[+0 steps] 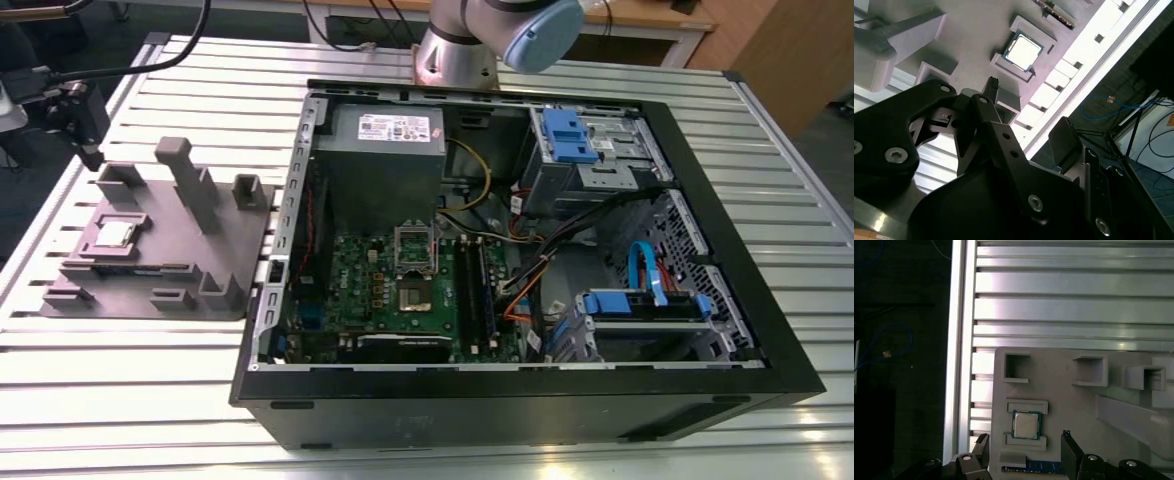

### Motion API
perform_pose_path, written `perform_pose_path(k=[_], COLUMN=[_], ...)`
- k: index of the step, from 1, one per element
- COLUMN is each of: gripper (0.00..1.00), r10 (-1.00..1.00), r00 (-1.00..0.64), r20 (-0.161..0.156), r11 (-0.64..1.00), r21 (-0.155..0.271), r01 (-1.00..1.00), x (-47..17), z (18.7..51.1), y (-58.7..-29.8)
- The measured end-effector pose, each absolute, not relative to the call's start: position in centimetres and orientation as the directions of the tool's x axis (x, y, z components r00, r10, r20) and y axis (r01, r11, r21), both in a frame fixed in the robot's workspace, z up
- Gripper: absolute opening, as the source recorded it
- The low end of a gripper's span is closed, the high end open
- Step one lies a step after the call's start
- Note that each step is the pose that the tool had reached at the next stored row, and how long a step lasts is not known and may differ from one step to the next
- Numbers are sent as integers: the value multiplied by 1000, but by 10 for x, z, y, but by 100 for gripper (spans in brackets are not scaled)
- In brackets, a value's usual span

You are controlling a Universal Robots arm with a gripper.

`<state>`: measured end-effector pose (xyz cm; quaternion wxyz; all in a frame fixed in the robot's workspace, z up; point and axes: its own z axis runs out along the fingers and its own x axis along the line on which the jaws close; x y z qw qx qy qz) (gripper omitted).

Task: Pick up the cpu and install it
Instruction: 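Pick up the cpu and move it towards the insertion slot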

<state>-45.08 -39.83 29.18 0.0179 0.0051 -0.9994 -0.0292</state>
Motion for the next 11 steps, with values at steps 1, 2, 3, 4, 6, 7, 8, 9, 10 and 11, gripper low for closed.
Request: perform_pose_path(k=[1, 2, 3, 4, 6, 7, 8, 9, 10, 11], gripper=[67, 67, 67, 67, 67, 67, 67, 67, 67, 67], r10=[-11, -11, -11, -11, -12, -11, -12, -12, -11, -11], r00=[-999, -999, -999, -999, -999, -999, -999, -999, -999, -999], r20=[35, 35, 35, 35, 35, 35, 35, 35, 35, 35], r11=[998, 998, 998, 998, 998, 998, 998, 998, 998, 998], r21=[59, 59, 59, 60, 63, 65, 67, 67, 67, 67], r01=[-9, -9, -9, -9, -9, -9, -9, -9, -9, -9], x=[-451, -451, -451, -451, -451, -451, -451, -451, -451, -451], z=[292, 292, 291, 291, 289, 289, 288, 286, 285, 283], y=[-398, -398, -398, -398, -399, -399, -400, -400, -400, -400])
